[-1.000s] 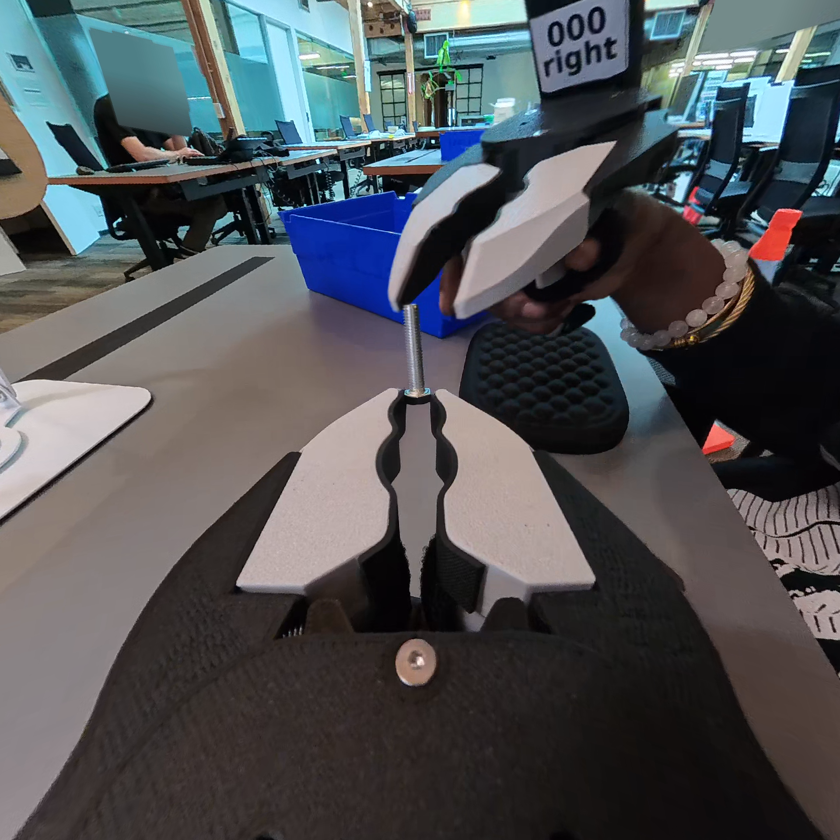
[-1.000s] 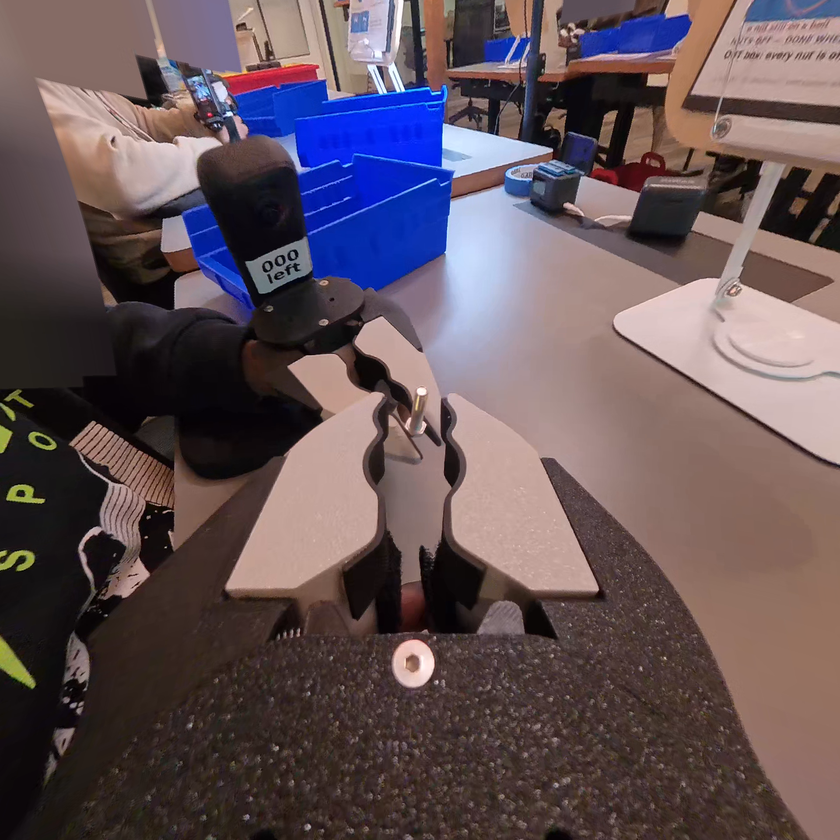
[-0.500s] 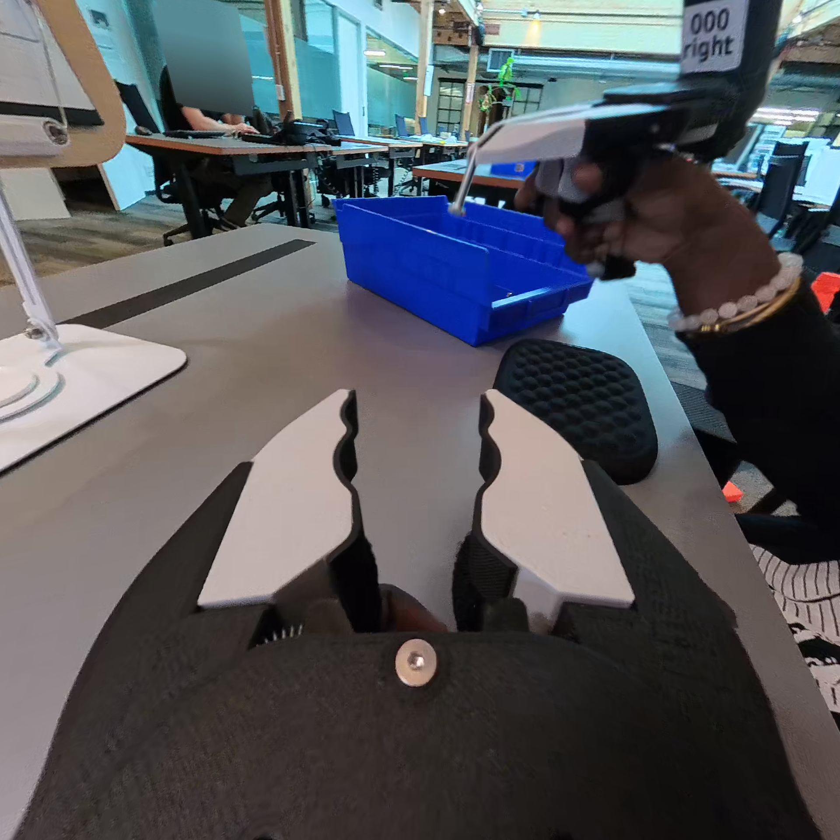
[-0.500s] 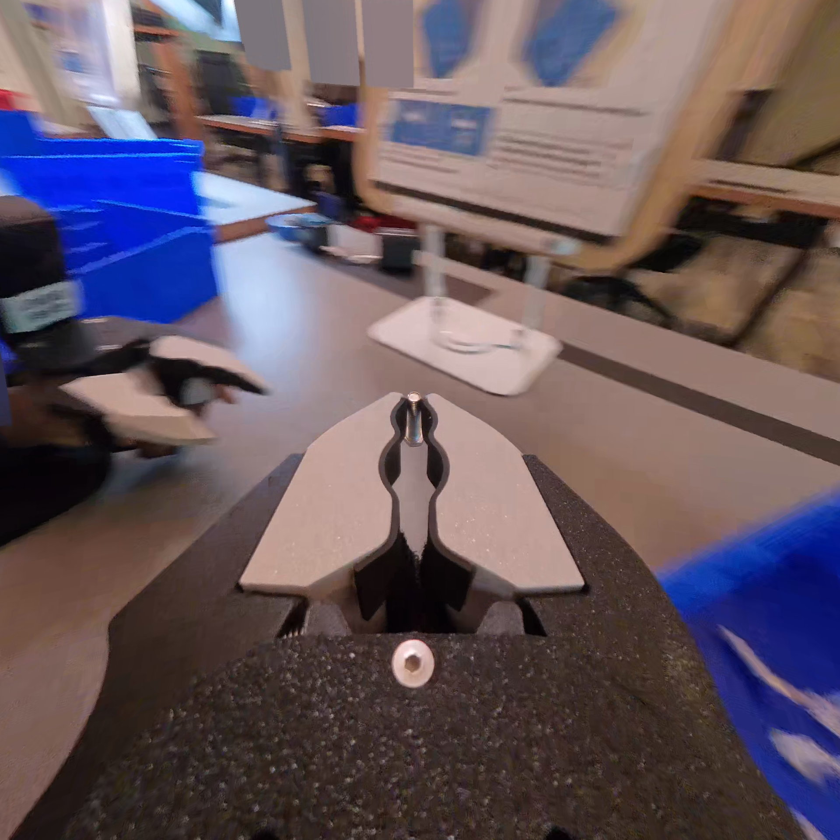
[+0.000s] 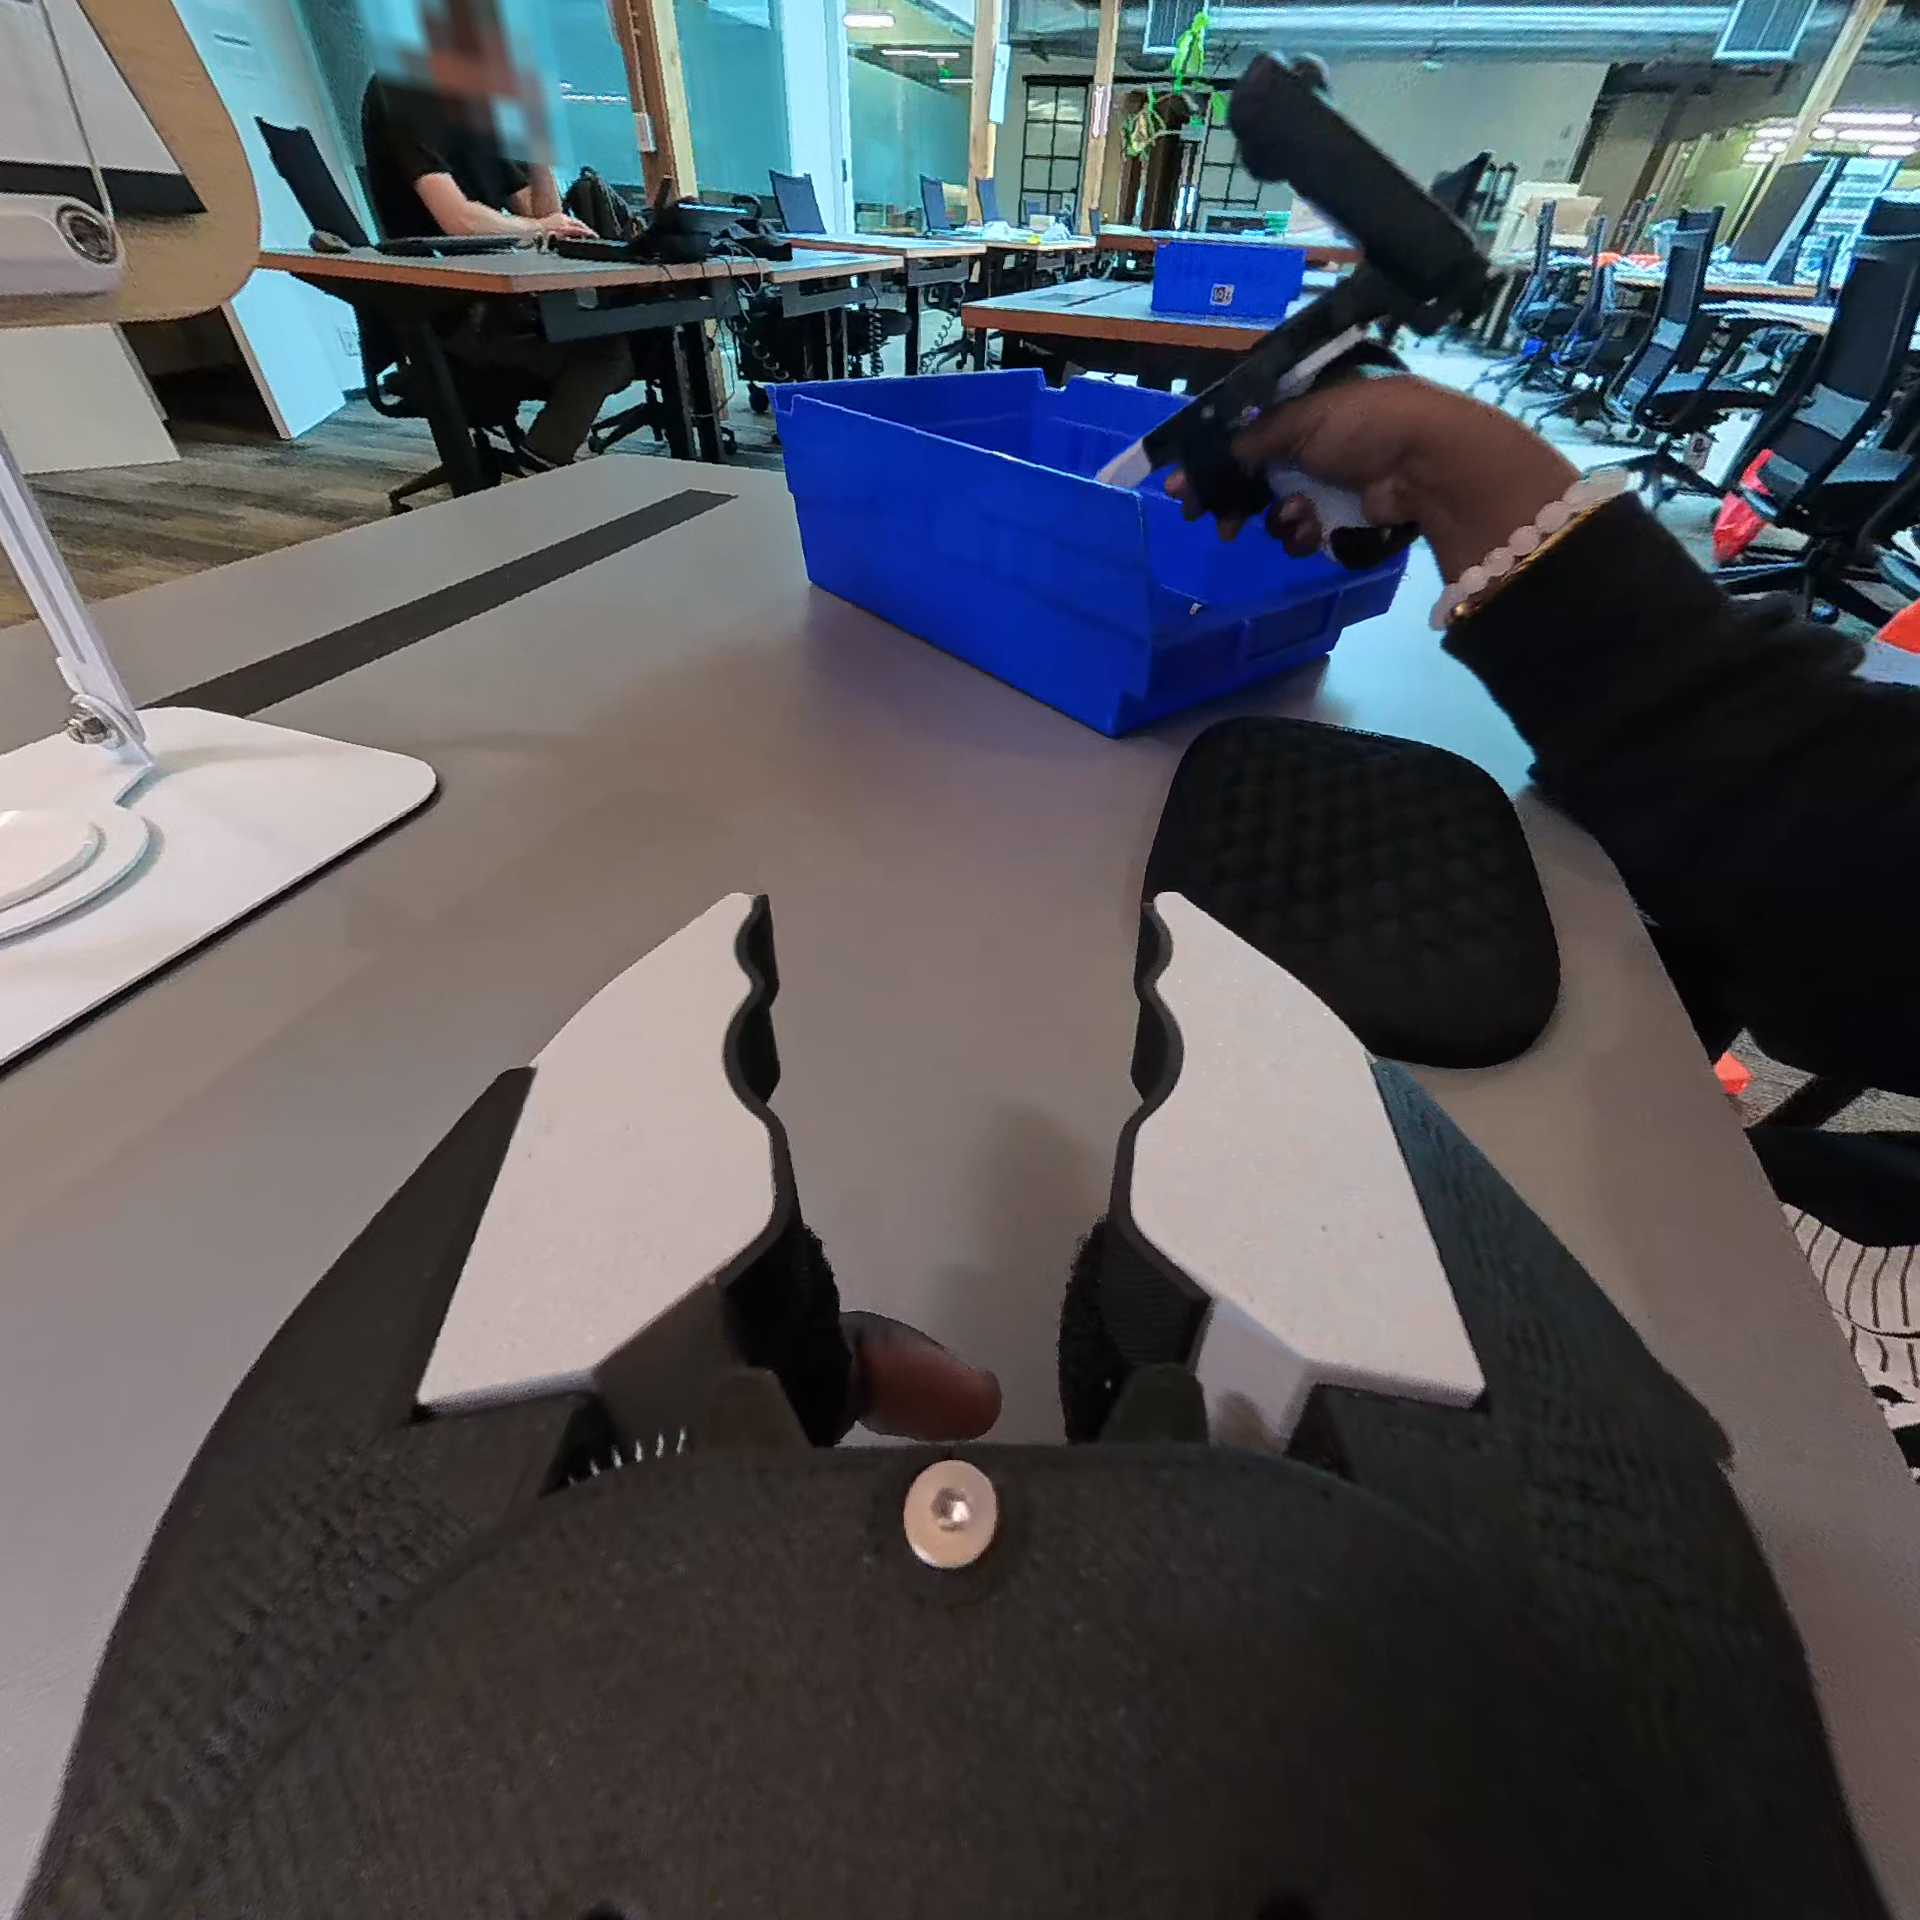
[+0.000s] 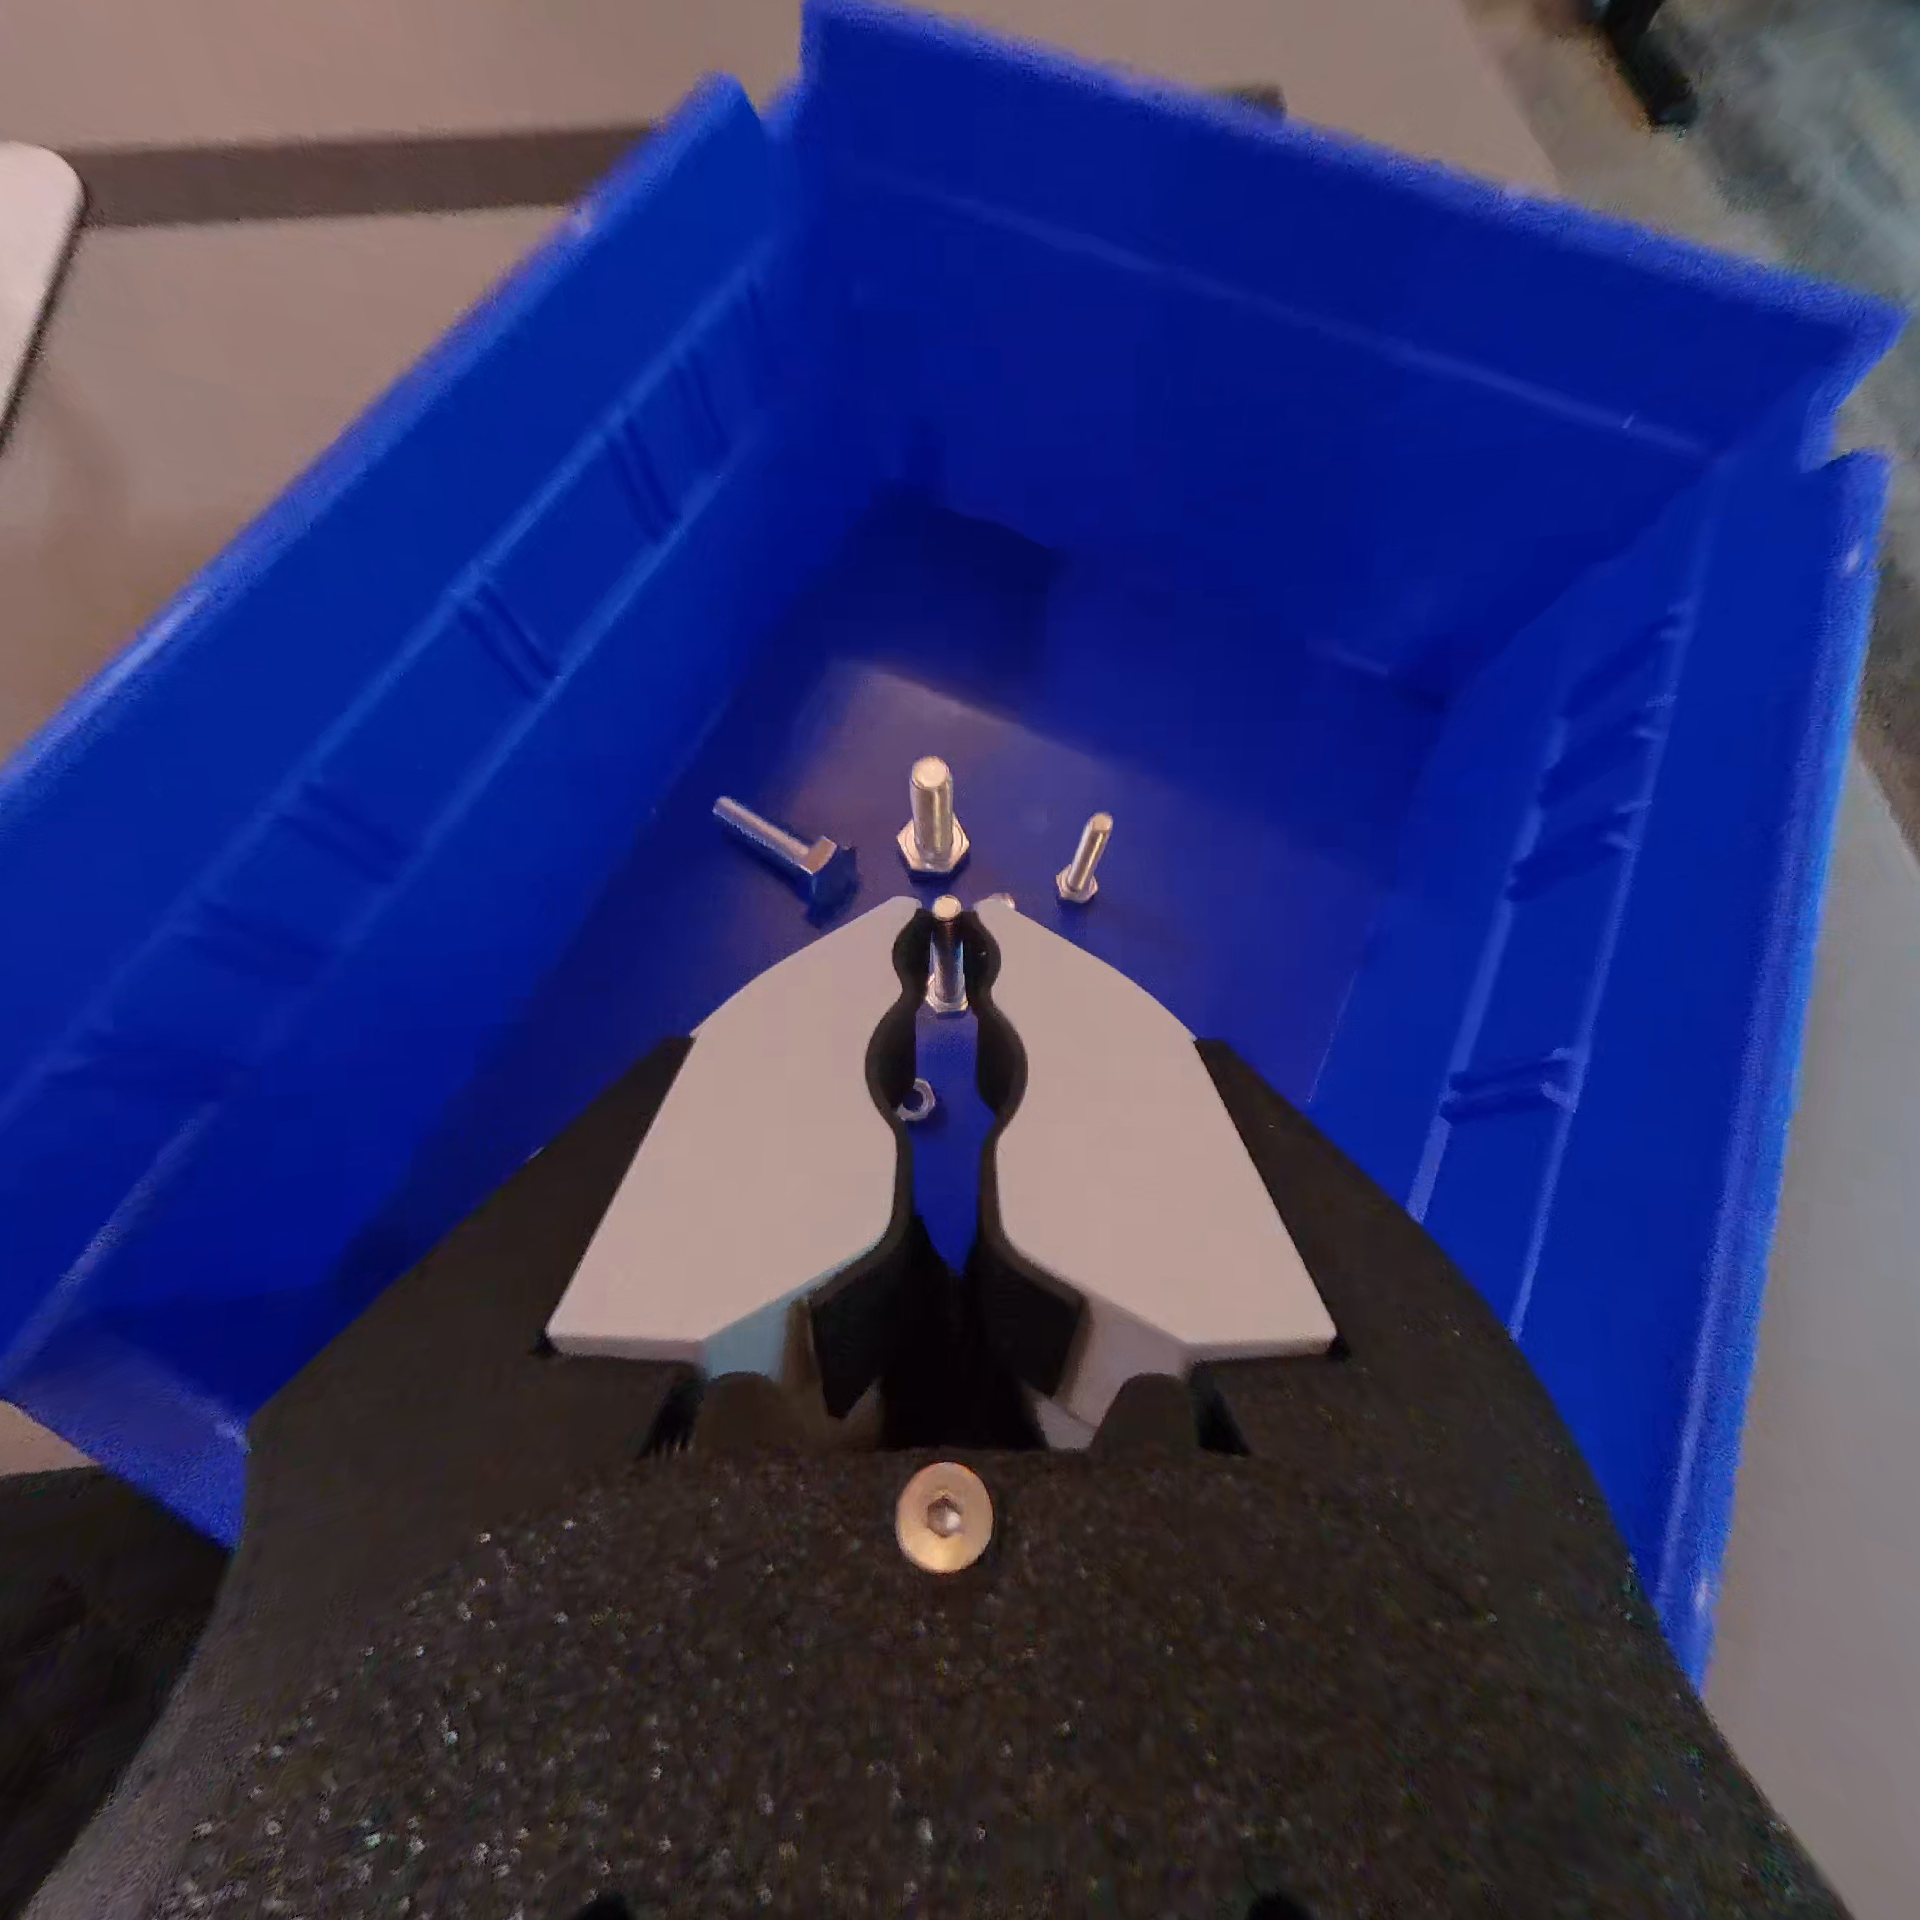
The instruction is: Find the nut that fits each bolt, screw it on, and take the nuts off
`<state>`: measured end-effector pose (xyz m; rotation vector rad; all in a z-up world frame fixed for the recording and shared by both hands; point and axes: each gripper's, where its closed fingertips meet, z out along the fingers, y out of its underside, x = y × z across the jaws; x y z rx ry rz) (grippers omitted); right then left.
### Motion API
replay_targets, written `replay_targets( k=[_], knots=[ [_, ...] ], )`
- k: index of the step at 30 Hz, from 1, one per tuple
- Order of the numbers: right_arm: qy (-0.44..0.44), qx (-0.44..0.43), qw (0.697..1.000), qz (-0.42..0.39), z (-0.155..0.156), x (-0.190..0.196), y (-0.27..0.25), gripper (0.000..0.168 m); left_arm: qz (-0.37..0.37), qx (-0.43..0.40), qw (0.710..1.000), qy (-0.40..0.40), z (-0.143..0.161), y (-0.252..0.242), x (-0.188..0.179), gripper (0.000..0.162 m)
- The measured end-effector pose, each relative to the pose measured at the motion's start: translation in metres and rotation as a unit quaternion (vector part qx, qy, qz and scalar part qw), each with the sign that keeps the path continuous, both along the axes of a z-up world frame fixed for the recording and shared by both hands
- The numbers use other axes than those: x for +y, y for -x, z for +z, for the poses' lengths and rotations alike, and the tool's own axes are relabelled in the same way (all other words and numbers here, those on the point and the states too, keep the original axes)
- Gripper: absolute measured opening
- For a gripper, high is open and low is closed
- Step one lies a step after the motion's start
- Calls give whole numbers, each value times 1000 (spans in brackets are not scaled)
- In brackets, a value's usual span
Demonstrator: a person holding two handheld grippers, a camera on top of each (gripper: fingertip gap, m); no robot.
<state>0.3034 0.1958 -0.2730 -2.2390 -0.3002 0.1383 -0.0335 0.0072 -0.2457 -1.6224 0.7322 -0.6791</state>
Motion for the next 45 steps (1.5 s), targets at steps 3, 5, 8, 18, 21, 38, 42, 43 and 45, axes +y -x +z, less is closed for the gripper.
replay_targets(
  k=[3,5,8,18,21,38,42,43,45],
  knots=[
    [2,-8,1000,-2,-2,4,-2,6,-2,2,1000,1,-1,0,0,66],
    [17,-17,1000,-5,-8,4,-4,6,-4,4,1000,1,-1,-1,-1,66],
    [24,-23,999,-9,-10,5,-6,6,-7,8,1000,0,-2,-2,-2,65],
    [35,-25,999,-11,-13,4,-7,7,-8,11,1000,1,-2,-3,-2,64],
    [18,-20,1000,-7,-8,4,-4,11,-8,12,1000,0,-2,-3,-2,64],
    [-125,76,976,159,40,-92,119,74,347,138,916,-147,77,106,-27,65],
    [-119,25,982,143,29,-93,126,78,505,186,832,-133,95,188,-68,66],
    [-116,11,984,137,25,-91,127,78,509,193,832,-109,94,200,-73,68],
    [-106,-8,985,133,18,-89,129,74,539,243,805,-40,85,231,-86,77]
  ],
)
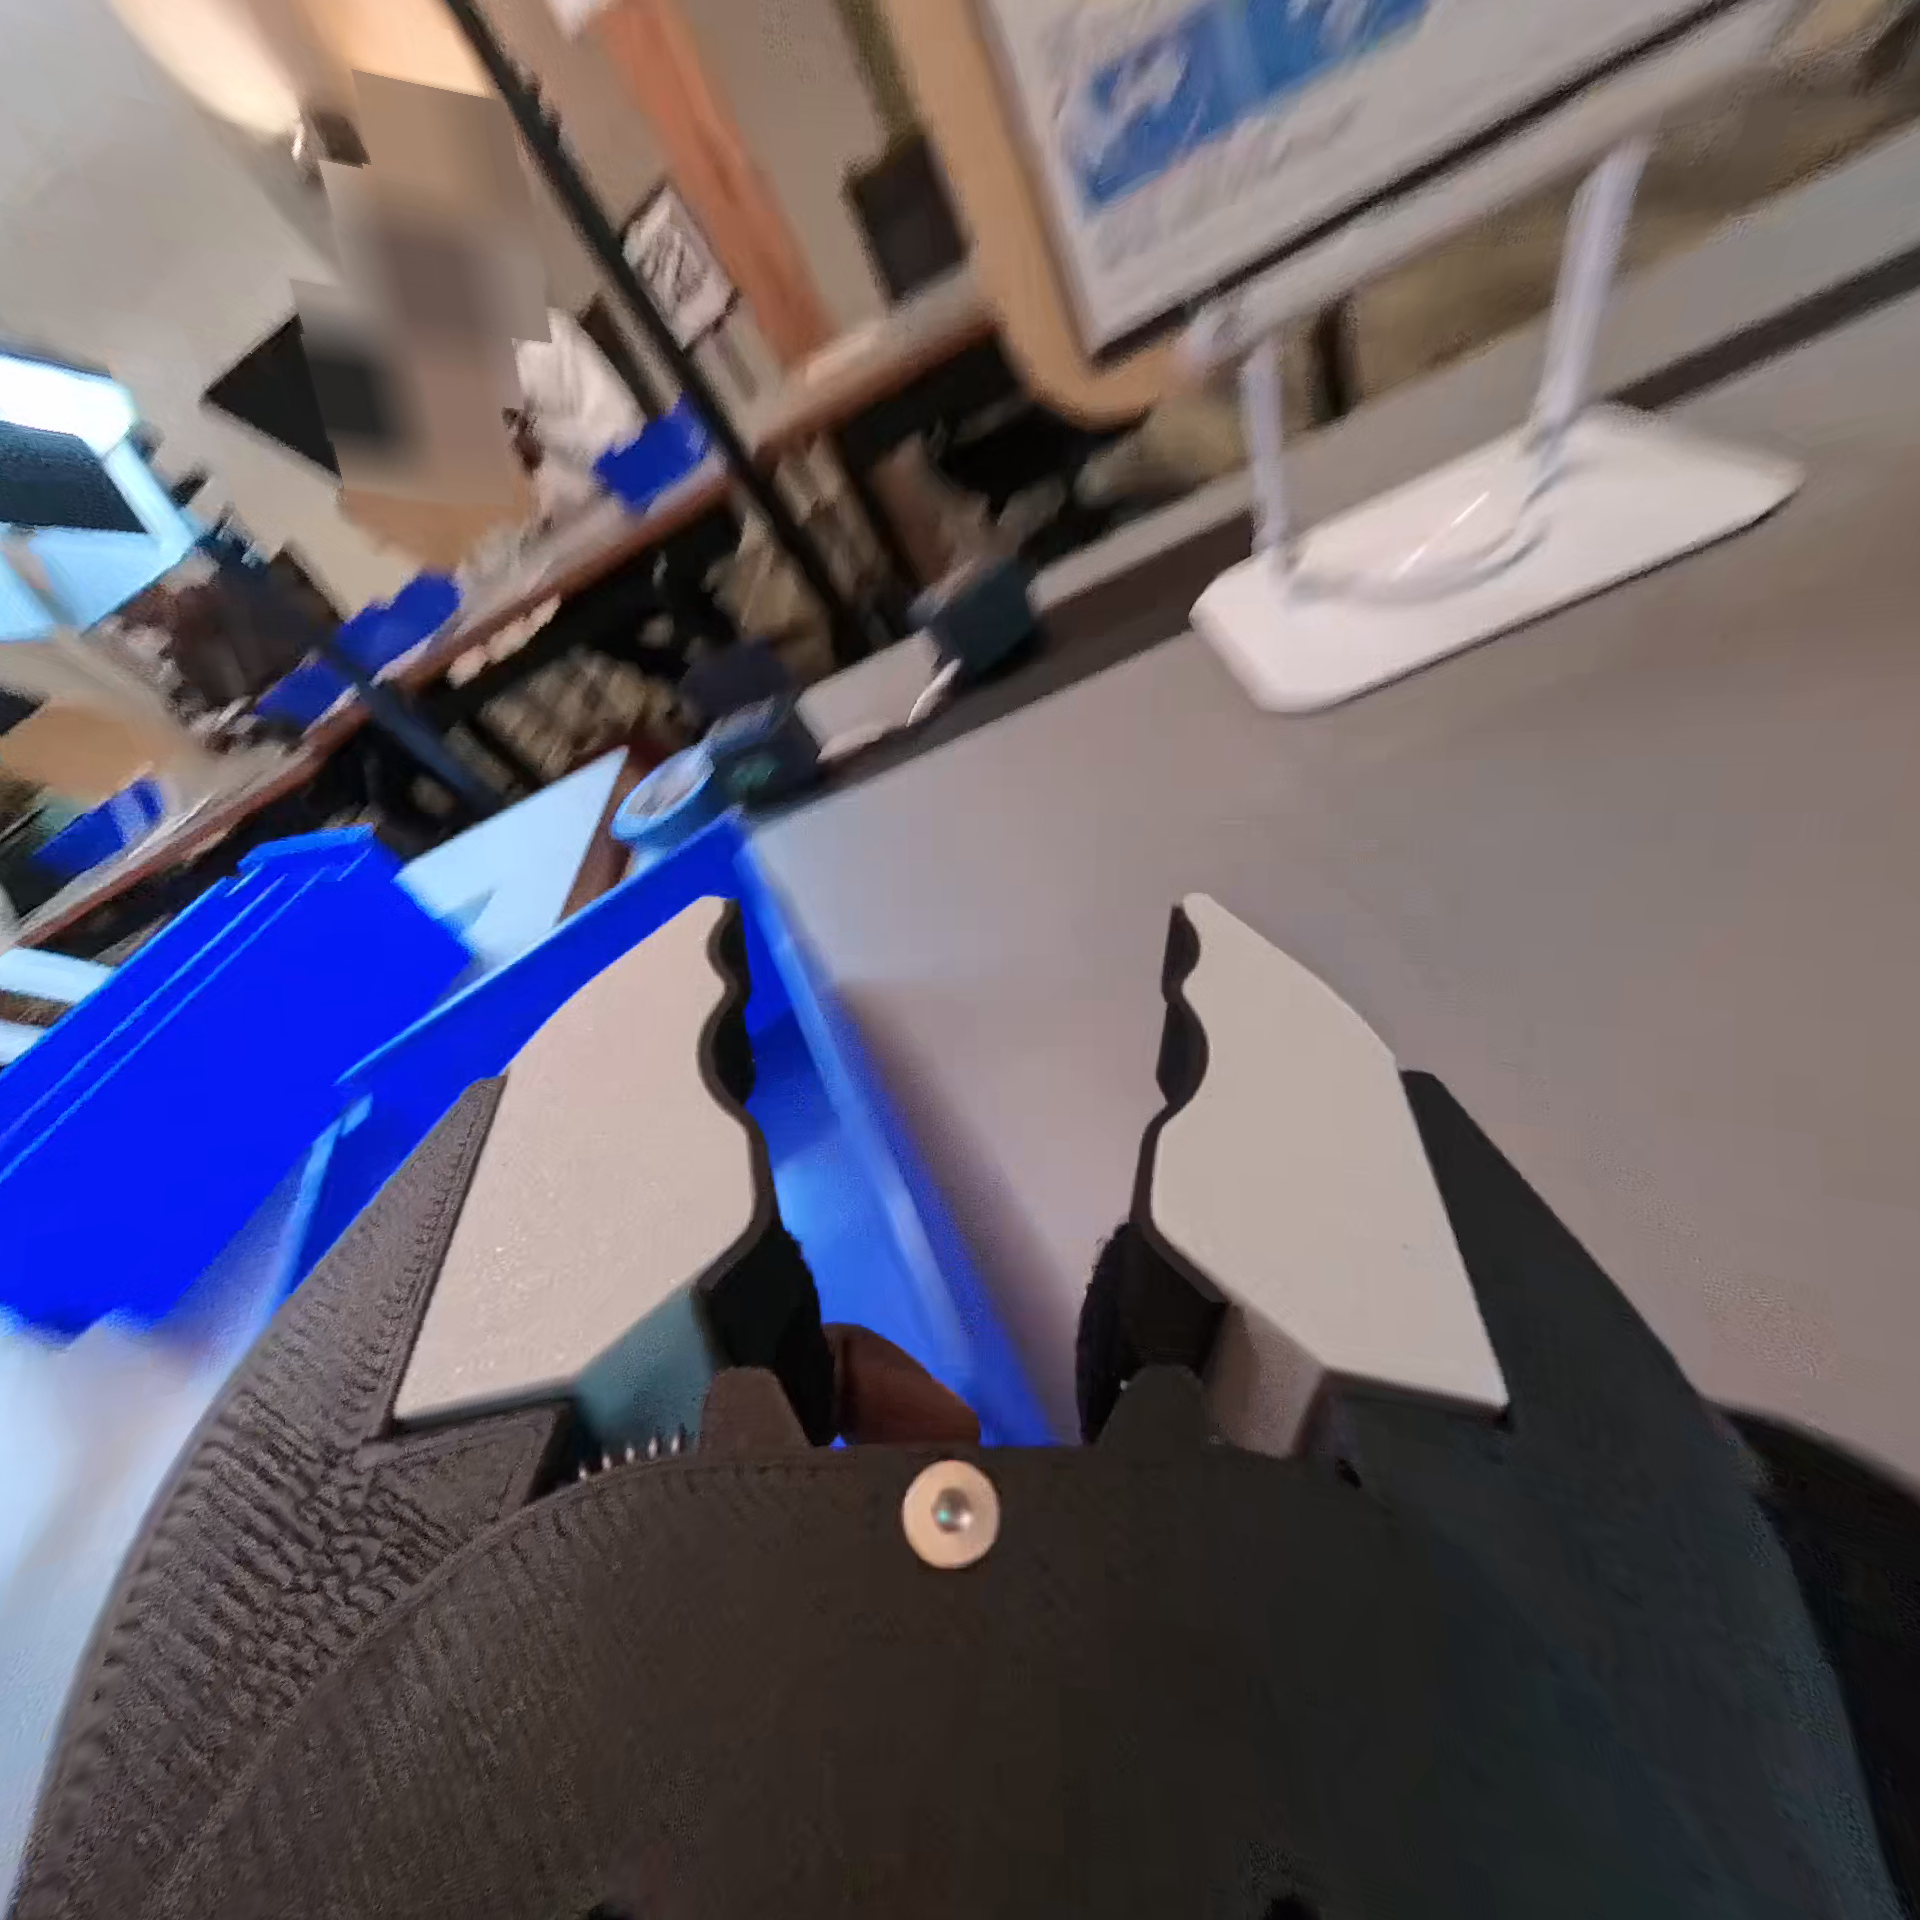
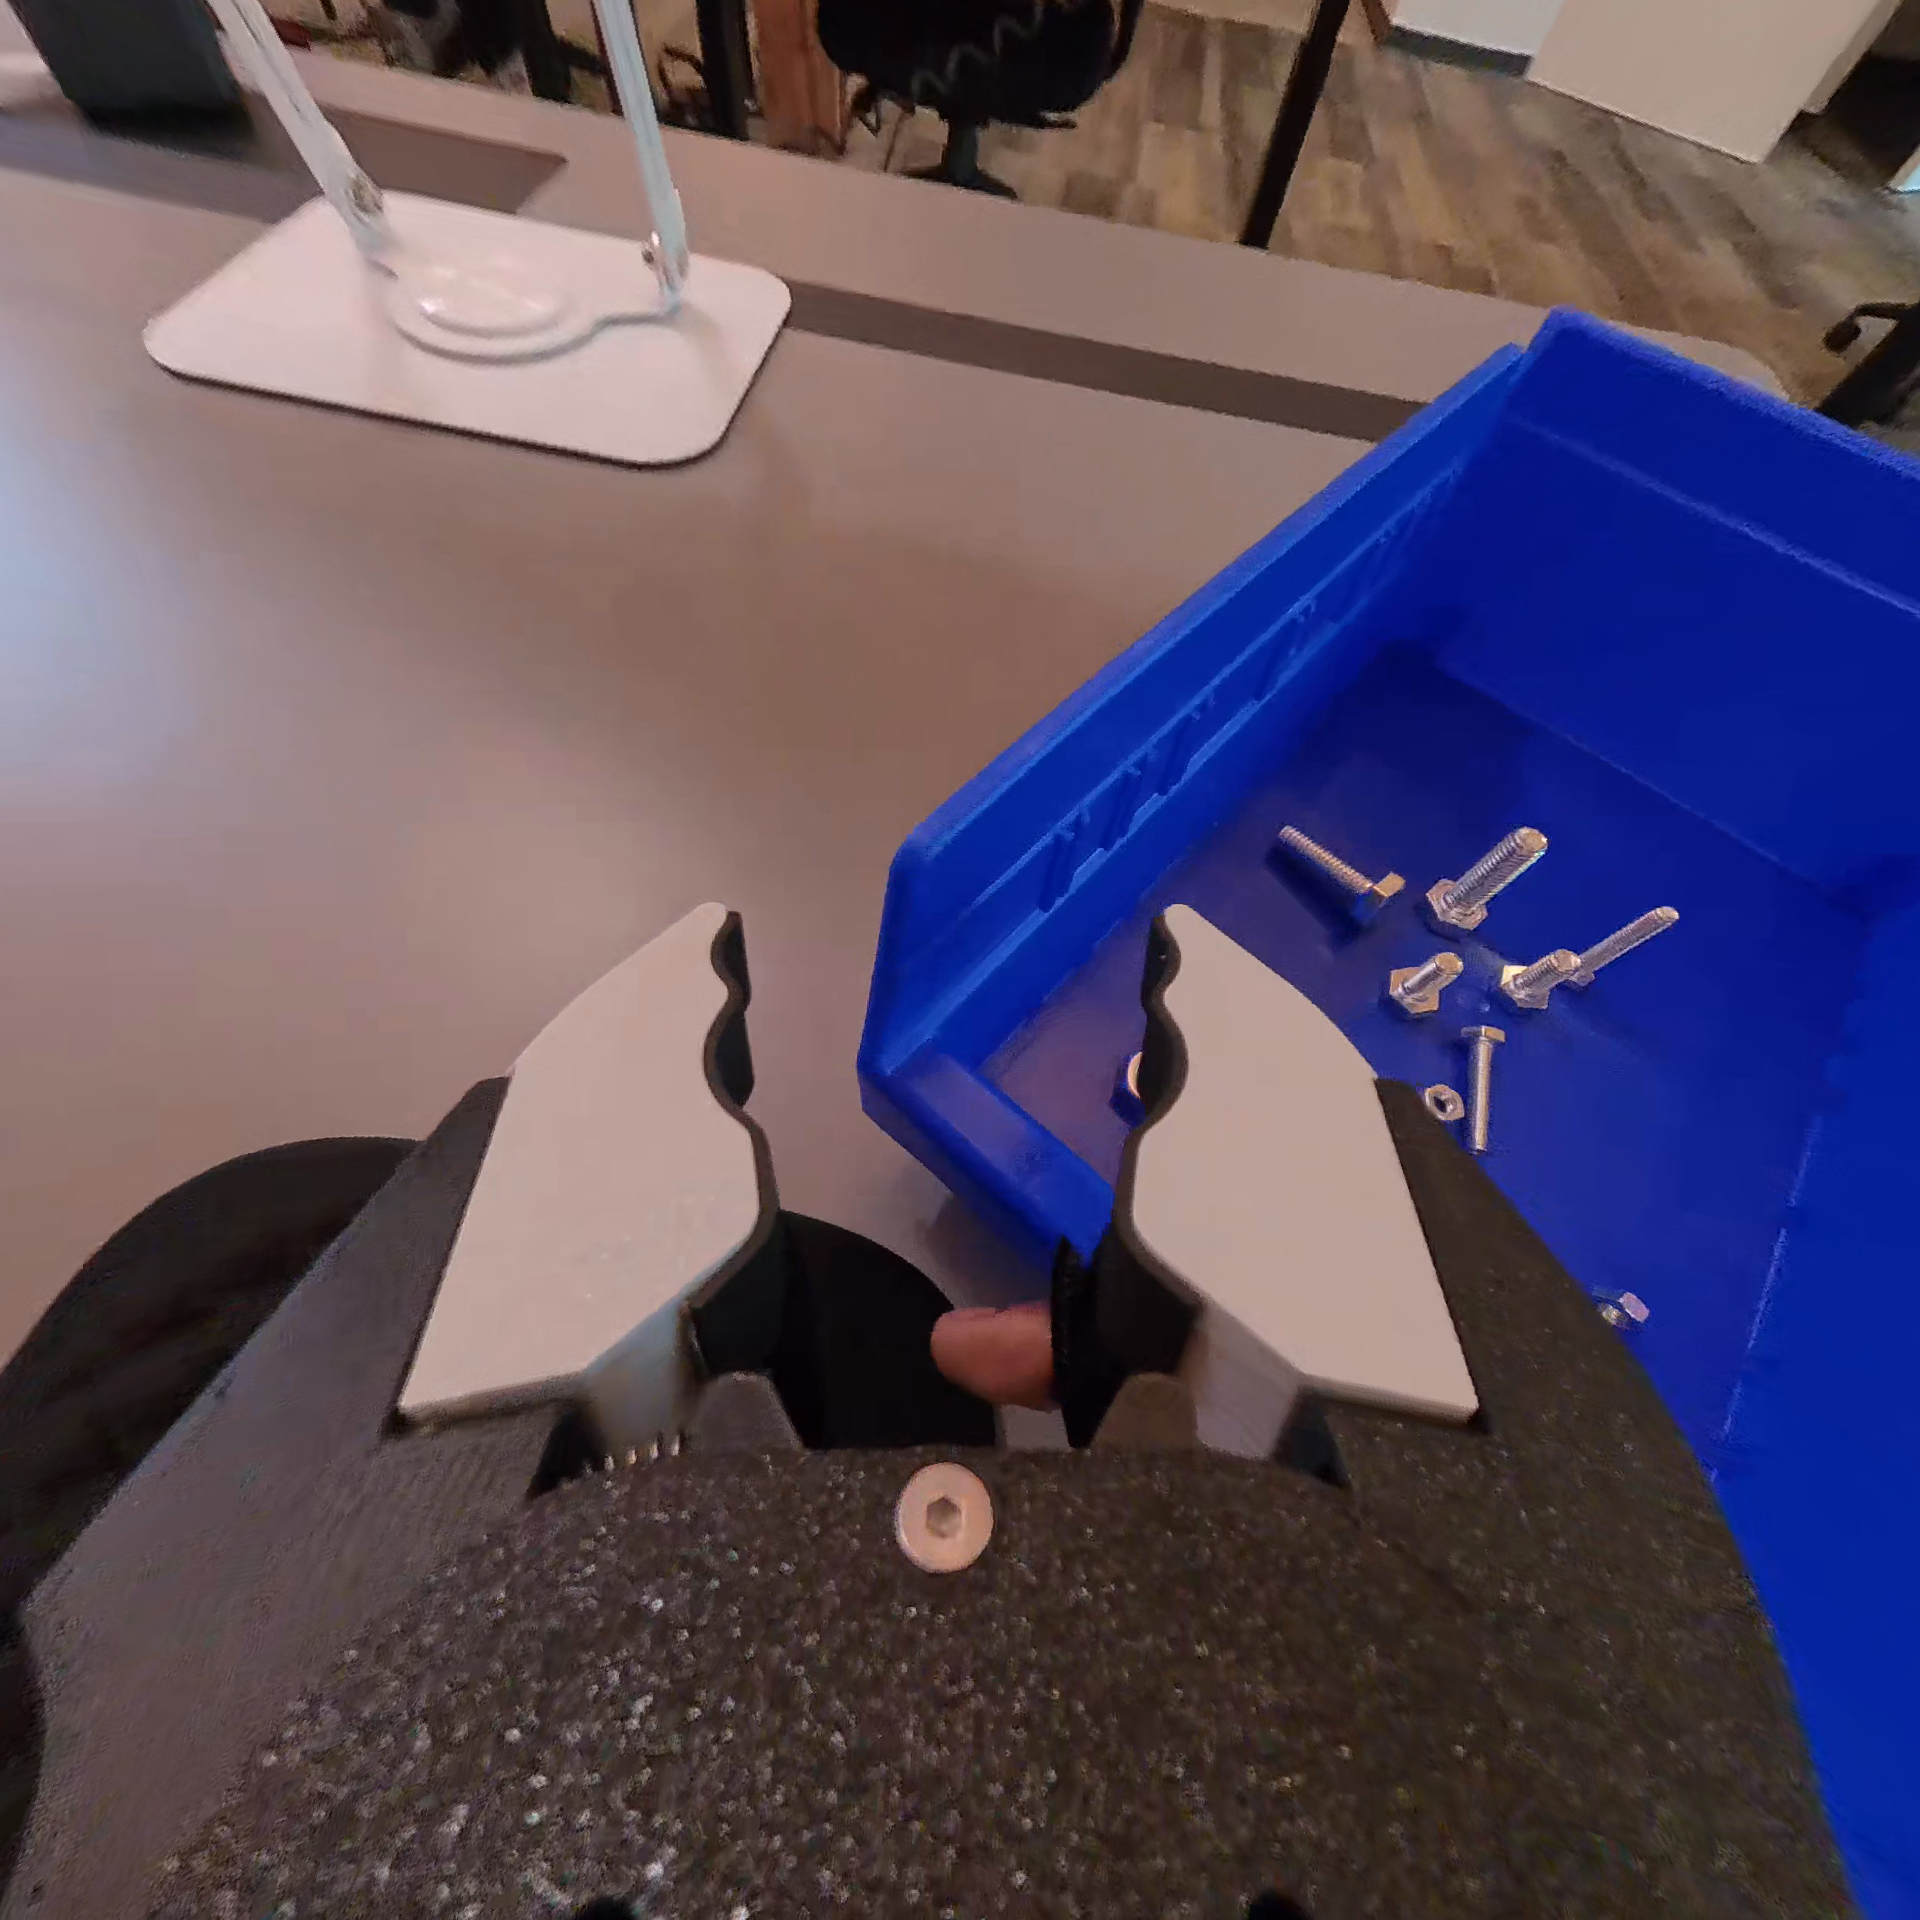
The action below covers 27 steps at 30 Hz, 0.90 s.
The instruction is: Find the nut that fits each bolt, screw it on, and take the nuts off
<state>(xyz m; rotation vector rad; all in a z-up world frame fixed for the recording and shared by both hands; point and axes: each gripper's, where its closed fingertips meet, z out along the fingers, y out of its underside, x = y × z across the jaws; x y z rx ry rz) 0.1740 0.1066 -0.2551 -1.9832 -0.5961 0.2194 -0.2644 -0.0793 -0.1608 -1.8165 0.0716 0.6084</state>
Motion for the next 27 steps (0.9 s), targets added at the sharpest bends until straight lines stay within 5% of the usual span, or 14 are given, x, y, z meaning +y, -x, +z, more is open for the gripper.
replay_targets(
  k=[5,9,10,14,21,27],
  knots=[
    [3,-40,999,-11,-13,4,6,53,89,-18,986,137,-45,58,-32,74],
    [2,-92,995,-28,-24,9,3,36,-30,-148,970,190,-93,34,-22,44],
    [-8,-108,993,-37,-23,11,0,25,-25,-128,977,171,-91,38,-18,39],
    [-20,-142,989,-34,-23,13,0,23,36,-46,986,154,-85,53,-12,14],
    [-64,-149,987,9,-17,1,6,19,-67,-129,984,102,-83,7,13,3],
    [-138,-145,976,81,4,-20,35,14,-131,-117,981,81,-81,-48,40,3]
  ],
)
